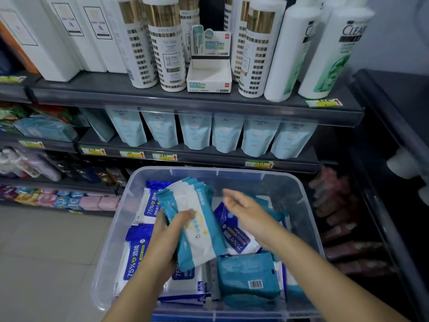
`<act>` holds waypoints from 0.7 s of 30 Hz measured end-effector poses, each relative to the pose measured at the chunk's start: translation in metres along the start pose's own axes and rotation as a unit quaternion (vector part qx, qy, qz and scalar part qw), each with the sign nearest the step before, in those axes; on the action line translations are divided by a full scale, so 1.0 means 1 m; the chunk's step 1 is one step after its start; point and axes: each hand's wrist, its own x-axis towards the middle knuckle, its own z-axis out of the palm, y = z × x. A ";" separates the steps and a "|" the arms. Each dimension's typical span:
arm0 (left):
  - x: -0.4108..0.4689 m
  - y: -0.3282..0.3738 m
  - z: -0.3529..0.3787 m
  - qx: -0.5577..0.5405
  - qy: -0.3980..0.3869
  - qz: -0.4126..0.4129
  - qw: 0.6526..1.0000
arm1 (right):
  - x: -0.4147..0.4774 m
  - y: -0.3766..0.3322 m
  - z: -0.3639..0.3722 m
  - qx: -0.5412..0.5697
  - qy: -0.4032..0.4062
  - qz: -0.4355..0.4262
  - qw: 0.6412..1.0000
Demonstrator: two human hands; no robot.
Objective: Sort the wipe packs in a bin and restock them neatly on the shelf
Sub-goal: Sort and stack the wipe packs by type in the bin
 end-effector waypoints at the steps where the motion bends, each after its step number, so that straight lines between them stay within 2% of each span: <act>1: 0.001 0.001 -0.002 -0.014 0.012 0.001 1.000 | 0.009 0.008 -0.012 -0.072 0.036 0.003 0.997; 4: 0.007 0.003 -0.010 -0.050 0.041 0.007 0.998 | 0.034 0.038 -0.042 -0.256 0.089 0.052 0.961; 7: 0.012 0.002 -0.019 -0.068 0.044 -0.006 0.997 | 0.048 0.064 -0.053 -0.358 0.055 0.090 0.928; 10: 0.012 0.000 -0.021 -0.080 0.044 -0.007 0.996 | 0.053 0.080 -0.051 -0.334 0.022 0.098 0.937; 14: 0.011 -0.002 -0.019 -0.078 0.035 -0.001 0.996 | 0.055 0.081 -0.054 -0.366 0.037 0.082 0.926; 18: 0.007 -0.003 -0.011 -0.074 0.030 0.005 0.997 | 0.051 0.073 -0.056 -0.392 0.084 0.051 0.915; 21: 0.006 -0.003 -0.007 -0.078 0.036 0.005 0.996 | 0.048 0.062 -0.065 -0.297 0.150 0.017 0.943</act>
